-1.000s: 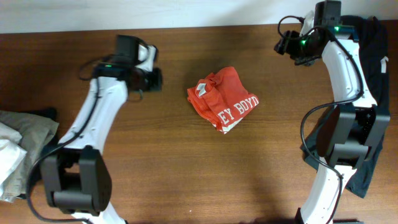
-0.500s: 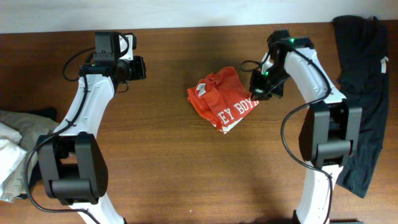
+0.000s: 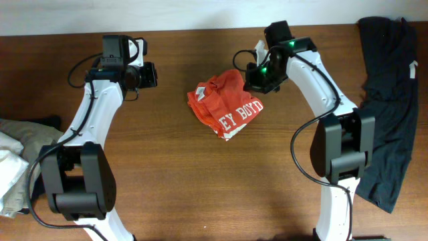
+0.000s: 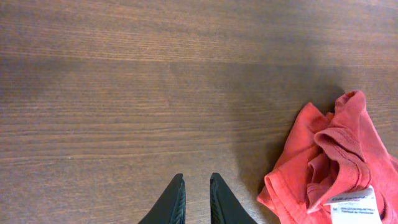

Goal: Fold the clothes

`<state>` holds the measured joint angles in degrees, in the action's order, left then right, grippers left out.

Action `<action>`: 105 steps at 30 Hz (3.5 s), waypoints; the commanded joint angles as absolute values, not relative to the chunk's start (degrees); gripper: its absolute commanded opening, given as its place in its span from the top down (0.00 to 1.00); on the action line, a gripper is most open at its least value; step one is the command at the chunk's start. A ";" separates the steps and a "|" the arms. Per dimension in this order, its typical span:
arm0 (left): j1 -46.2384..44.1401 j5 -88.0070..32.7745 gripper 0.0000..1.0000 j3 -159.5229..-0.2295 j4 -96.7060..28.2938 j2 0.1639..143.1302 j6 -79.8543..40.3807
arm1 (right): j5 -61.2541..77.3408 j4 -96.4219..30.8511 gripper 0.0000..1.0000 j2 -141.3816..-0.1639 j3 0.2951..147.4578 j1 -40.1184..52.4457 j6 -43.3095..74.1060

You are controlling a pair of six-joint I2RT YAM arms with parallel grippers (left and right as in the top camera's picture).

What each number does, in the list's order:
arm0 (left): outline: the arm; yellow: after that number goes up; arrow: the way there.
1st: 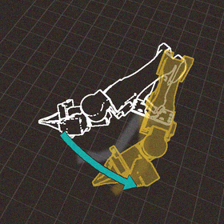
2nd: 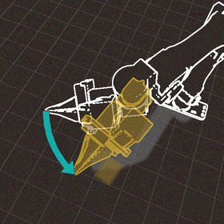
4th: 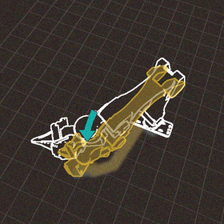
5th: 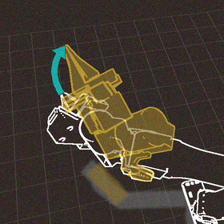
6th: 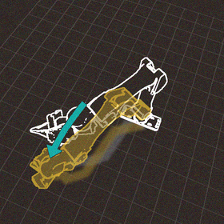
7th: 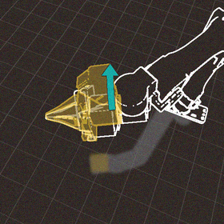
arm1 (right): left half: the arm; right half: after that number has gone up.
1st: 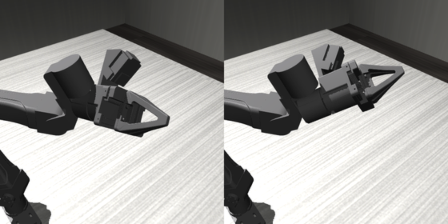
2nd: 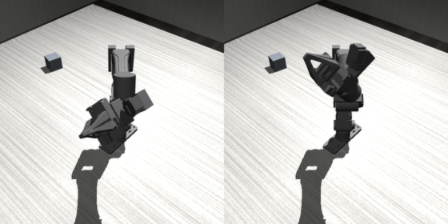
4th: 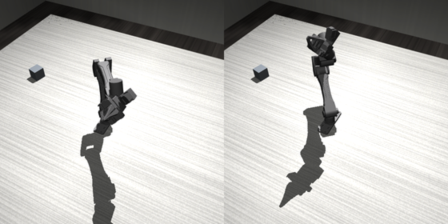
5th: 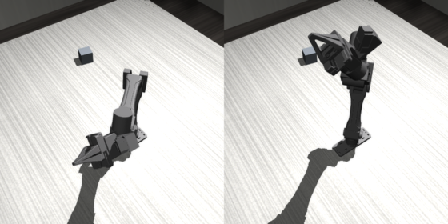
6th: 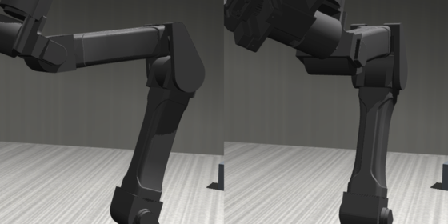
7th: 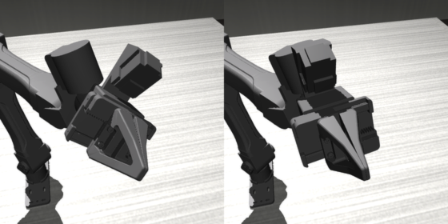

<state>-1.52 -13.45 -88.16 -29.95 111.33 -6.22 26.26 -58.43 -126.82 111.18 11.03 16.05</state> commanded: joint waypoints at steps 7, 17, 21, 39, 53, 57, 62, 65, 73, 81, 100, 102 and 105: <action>3.46 -13.96 0.89 -88.25 -29.19 111.92 -5.72 | 26.81 -50.11 0.96 -135.13 112.14 19.33 17.74; 8.43 -14.35 0.89 -88.62 -29.15 111.85 -5.74 | 30.70 -51.68 0.96 -136.46 105.71 30.00 16.78; 8.43 -14.35 0.89 -88.95 -29.12 111.85 -5.74 | 31.31 -54.65 0.96 -136.46 101.89 33.58 16.73; 8.43 -16.67 0.82 -88.95 -29.65 111.85 -5.69 | 21.58 -72.82 0.14 -135.68 135.70 34.59 12.43; 8.32 -53.74 0.01 -88.92 -56.42 127.72 26.94 | 20.58 -92.03 0.01 -135.72 138.37 13.85 7.73; 6.11 -49.63 0.05 -88.92 -59.35 127.96 27.11 | 23.68 -87.53 0.01 -135.72 123.66 13.91 6.17; -0.01 -46.87 0.15 -88.92 -59.66 130.32 27.07 | 24.45 -83.50 0.24 -135.72 113.23 17.45 4.89; -0.36 -46.65 0.15 -88.92 -59.68 130.78 26.63 | 25.12 -80.07 0.34 -135.72 108.03 19.79 4.84; -0.99 -46.30 0.21 -88.92 -60.23 130.85 26.63 | 26.65 -74.63 0.31 -135.72 106.10 24.38 4.93; -6.33 -44.97 0.84 -88.92 -59.81 133.14 26.37 | 26.57 -73.03 0.27 -135.72 106.10 26.24 5.17; 1.96 -37.04 1.00 -119.31 -58.13 132.18 6.66 | 26.22 -67.94 0.96 -135.68 107.35 20.32 5.37; 4.54 -37.06 1.00 -121.08 -58.17 131.83 3.97 | 26.37 -68.03 0.96 -135.68 108.73 16.53 6.04; 9.34 -36.93 1.00 -127.44 -58.59 129.93 1.58 | 26.37 -68.01 0.96 -135.68 108.88 11.14 6.46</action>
